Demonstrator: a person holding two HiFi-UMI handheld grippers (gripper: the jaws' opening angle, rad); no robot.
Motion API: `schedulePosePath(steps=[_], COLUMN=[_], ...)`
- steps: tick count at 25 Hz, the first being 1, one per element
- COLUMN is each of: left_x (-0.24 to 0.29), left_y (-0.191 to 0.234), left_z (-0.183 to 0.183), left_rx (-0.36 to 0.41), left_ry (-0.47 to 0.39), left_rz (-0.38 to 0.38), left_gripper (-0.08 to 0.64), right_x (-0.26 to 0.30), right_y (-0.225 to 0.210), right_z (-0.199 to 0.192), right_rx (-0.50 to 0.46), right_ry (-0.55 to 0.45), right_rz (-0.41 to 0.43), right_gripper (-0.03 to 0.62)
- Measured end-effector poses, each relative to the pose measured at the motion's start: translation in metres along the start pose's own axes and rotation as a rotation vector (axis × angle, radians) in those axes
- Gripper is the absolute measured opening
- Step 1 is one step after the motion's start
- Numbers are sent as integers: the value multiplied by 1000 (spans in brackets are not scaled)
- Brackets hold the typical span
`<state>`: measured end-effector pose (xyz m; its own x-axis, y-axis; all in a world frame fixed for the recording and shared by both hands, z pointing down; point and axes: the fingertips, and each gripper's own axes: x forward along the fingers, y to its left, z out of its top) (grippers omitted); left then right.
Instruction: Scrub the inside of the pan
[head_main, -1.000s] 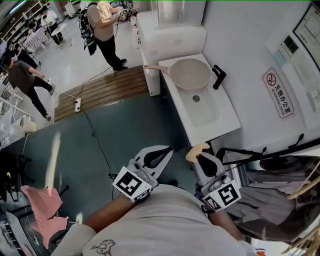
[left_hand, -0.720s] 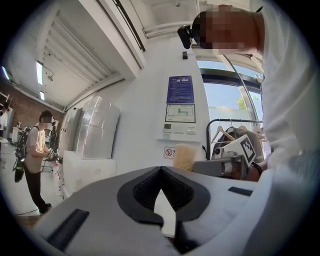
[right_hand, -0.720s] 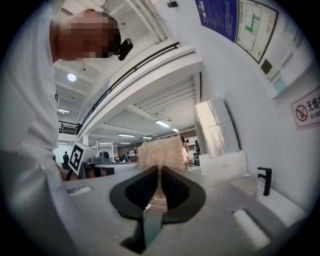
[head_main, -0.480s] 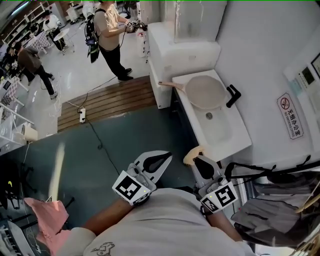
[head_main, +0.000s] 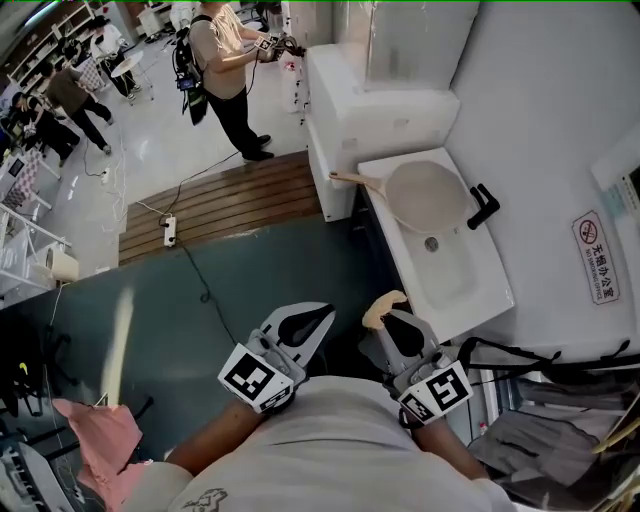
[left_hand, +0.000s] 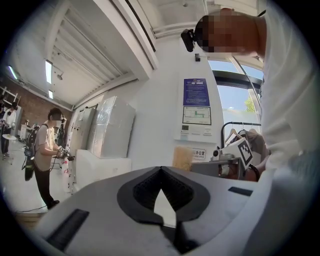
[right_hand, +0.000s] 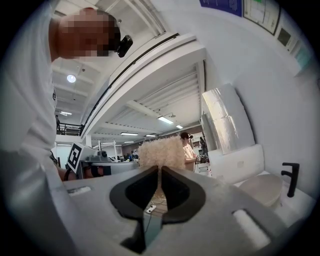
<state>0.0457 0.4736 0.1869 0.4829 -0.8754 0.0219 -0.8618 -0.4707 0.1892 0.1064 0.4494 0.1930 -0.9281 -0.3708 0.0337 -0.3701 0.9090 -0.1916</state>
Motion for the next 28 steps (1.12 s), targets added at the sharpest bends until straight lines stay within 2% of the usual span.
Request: schedulePosePath(steps=[5, 11, 17, 22, 28], left_x=[27, 87, 164, 222, 272], left_y=[32, 72, 110, 109, 103], left_z=[5, 8, 1, 5, 12], left_rx=[10, 14, 17, 20, 27], left_ry=[21, 43, 59, 64, 77], left_rz=[11, 1, -8, -86, -188], left_gripper=[-3, -3, -3, -3, -3], right_x=[31, 64, 76, 65, 54], right_y=[-37, -101, -181, -233, -271], right_z=[8, 20, 20, 30, 40], right_rx=[14, 22, 41, 42, 48], right_ry=[-16, -30, -21, -25, -40], right_rz=[9, 1, -60, -127, -213], right_gripper=[25, 25, 25, 25, 25])
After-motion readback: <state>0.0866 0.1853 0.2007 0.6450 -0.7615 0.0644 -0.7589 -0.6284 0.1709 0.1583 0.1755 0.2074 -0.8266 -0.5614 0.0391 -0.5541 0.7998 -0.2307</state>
